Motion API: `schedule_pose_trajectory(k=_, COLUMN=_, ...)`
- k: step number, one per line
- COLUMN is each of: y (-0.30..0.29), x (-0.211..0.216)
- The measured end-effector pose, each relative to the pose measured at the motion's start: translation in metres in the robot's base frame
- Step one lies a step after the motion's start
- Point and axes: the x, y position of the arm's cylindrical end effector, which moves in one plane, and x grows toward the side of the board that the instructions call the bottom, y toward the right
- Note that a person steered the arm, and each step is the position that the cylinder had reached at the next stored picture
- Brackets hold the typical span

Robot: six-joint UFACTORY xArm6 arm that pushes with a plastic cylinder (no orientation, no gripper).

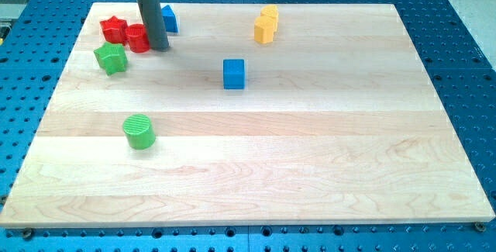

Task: Move the blue triangle to the left of the blue cube

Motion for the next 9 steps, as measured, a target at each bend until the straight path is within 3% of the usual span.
schedule_pose_trajectory(k=3, y=-0.016, x=-0.006)
schedule_pose_trajectory(k=4, y=0.005, x=-0.006)
schedule_pose_trajectory(k=5, y=0.049, x=-0.037)
schedule_pose_trajectory(k=6, y=0.034, x=-0.082)
schedule_pose_trajectory(k=7, y=-0.011, x=-0.093)
schedule_pose_trajectory(k=8, y=-0.039, x=-0.062)
schedule_pose_trajectory(k=9, y=-0.006, x=-0.015)
